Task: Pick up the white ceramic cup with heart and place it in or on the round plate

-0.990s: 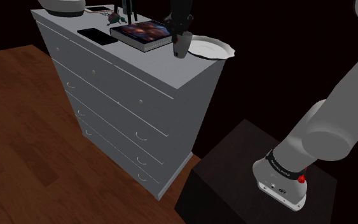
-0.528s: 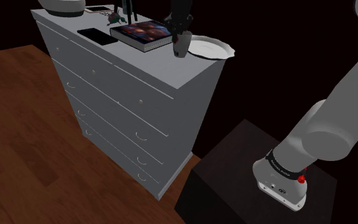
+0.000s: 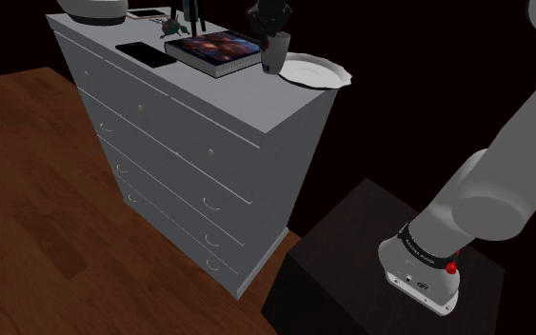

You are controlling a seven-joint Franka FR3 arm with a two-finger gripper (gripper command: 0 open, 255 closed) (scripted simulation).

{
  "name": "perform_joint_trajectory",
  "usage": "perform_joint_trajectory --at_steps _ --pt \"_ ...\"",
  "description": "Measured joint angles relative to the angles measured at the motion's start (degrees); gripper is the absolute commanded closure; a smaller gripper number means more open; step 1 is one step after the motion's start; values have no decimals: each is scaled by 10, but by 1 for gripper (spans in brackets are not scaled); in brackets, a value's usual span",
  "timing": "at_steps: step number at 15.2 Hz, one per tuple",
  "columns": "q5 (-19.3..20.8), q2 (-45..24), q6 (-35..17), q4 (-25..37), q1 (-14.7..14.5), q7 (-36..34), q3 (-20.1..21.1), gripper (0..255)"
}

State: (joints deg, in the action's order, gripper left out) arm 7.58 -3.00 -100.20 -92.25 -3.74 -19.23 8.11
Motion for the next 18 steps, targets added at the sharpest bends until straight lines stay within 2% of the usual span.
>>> perform_joint_trajectory --at_steps 10,18 --pt "2 -19 82 101 -3 6 2 255" --pt "-12 4 96 103 49 103 -42 255"
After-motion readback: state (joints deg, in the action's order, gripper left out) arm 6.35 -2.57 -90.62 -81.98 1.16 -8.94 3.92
